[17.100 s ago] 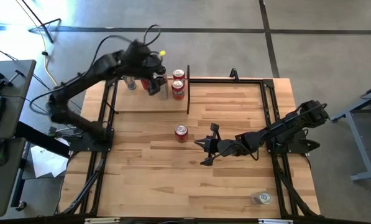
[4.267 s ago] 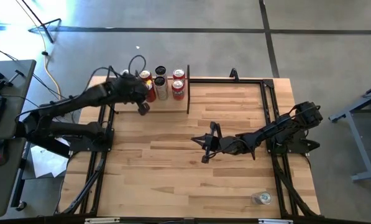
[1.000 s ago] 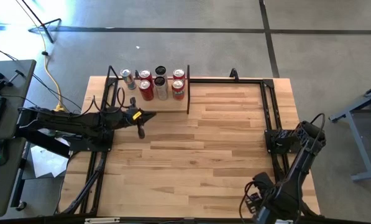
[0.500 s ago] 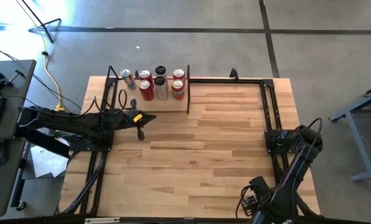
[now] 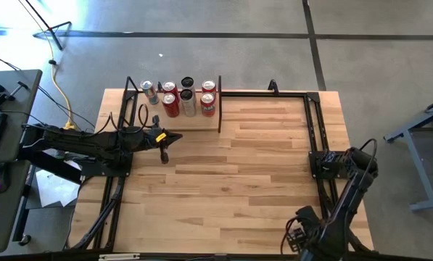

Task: Place canned beverage on shelf
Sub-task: Put the blue soda can aligned with the other blue soda can on the shelf

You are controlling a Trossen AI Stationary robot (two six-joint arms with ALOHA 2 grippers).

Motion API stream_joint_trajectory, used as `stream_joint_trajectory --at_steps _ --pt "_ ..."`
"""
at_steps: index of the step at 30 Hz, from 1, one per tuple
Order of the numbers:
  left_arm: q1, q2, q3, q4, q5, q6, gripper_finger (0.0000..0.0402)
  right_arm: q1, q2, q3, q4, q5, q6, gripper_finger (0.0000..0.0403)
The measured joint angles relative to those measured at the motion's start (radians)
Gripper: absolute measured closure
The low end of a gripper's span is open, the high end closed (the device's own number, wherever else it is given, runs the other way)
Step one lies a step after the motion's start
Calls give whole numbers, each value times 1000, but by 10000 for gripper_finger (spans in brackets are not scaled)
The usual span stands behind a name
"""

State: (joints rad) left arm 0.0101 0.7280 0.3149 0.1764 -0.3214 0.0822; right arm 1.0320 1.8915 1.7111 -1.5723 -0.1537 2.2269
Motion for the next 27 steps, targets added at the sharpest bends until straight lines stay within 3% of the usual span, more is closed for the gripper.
stream_joint_trajectory --at_steps 8,16,27 --pt "0 0 0 0 0 0 401 3 0 0 1 40 0 139" --pt "0 0 0 -6 0 0 401 3 -2 -83 39 5 -39 139" --pt "0 0 0 -31 0 -3 401 0 -3 -89 66 -8 -77 139"
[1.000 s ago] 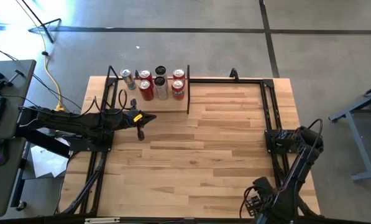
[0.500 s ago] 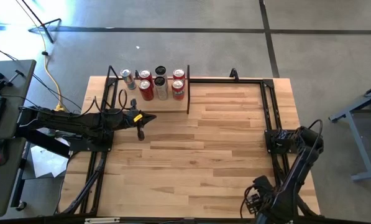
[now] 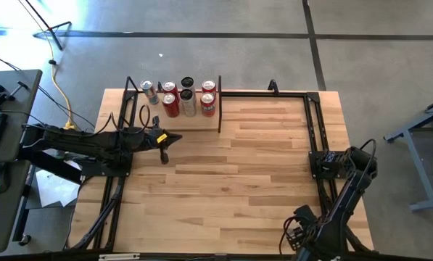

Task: Place canned beverage on shelf
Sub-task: Put the blue soda can aligned with the other blue soda can on the shelf

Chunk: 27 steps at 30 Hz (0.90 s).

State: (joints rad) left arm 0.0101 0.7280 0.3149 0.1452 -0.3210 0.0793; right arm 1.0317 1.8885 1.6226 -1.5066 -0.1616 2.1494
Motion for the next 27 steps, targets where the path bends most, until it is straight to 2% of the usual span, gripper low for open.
stream_joint_trajectory --at_steps 6,11,16,27 --pt "0 -6 -81 106 3 -16 401 -22 0 0 2 0 -26 148" --pt "0 -22 -161 194 3 -29 402 -74 0 0 0 -3 -148 175" --pt "0 -36 -174 205 3 -42 402 -137 1 3 -12 3 -267 179" --pt "-48 -95 -174 184 4 -41 401 -349 6 154 -42 180 -567 184"
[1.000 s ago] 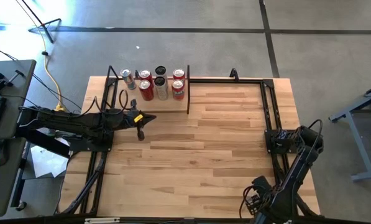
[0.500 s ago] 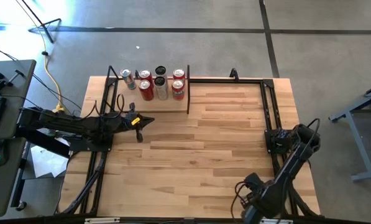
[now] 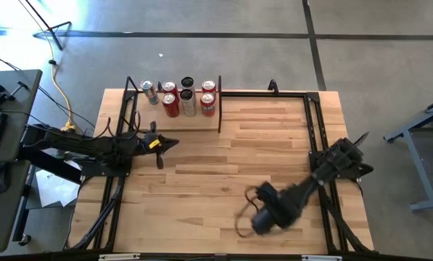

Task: Place canned beverage on shelf
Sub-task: Put the blue soda can aligned with the other blue soda can on the shelf

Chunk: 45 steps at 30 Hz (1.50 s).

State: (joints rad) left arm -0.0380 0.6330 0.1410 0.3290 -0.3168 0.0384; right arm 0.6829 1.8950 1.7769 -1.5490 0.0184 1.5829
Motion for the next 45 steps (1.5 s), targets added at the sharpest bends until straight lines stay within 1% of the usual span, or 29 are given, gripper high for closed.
stream_joint_trajectory --at_steps 4,8,14,18,21,27,31,34,36,40,41,43,45 --pt "-44 -37 0 -18 -26 14 401 -124 0 45 -2 54 -172 184" --pt "-86 -75 0 -63 -84 18 402 -254 0 87 53 92 -369 184" --pt "-141 -111 0 -103 -150 18 402 -429 -1 119 246 160 -677 184" --pt "-167 -120 0 -105 -168 25 401 -519 -2 120 383 166 -813 184" --pt "-178 -122 0 -104 -169 25 402 -562 1 120 476 165 -897 184" --pt "-190 -122 0 -102 -202 25 401 -597 38 121 593 123 -979 184" --pt "-193 -121 0 -99 -203 25 401 -605 92 169 587 114 -993 184" --pt "-192 -121 0 -99 -203 22 402 -610 154 261 566 115 -1030 184" --pt "-192 -121 0 -99 -203 19 401 -617 204 350 529 118 -1045 184" --pt "-192 -121 0 -100 -203 19 402 -641 332 557 376 142 -1050 184" --pt "-192 -121 0 -100 -203 19 402 -648 360 583 348 146 -1050 184" --pt "-192 -121 0 -100 -203 18 401 -664 364 532 389 121 -1046 184" --pt "-192 -121 0 -101 -203 18 401 -680 365 501 365 83 -1020 184"
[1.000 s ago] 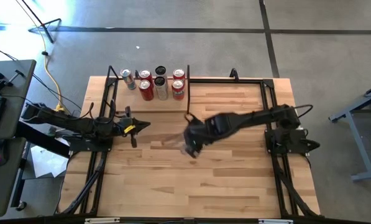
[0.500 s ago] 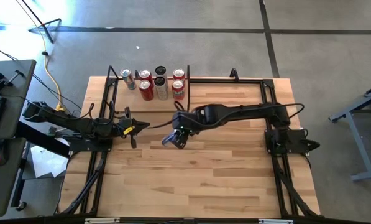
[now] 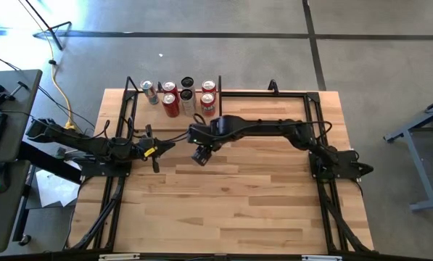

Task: Place canned beverage on shelf
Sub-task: Put the blue soda can aligned with the other blue soda can on the shelf

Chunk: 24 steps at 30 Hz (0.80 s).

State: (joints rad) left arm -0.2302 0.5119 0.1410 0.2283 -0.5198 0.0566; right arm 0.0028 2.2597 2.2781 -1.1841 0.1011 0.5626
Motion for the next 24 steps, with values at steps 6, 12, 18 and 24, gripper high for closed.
stream_joint_trajectory --at_steps 6,12,18,24 --pt "0 0 0 -3 0 0 401 -14 17 -1 -46 58 16 185" --pt "0 0 0 -3 0 -4 402 -7 15 4 -50 79 22 174" --pt "0 0 0 -5 3 -11 402 -11 15 3 -63 110 39 170" --pt "0 0 0 -6 4 -19 401 -9 26 3 -61 116 17 168"
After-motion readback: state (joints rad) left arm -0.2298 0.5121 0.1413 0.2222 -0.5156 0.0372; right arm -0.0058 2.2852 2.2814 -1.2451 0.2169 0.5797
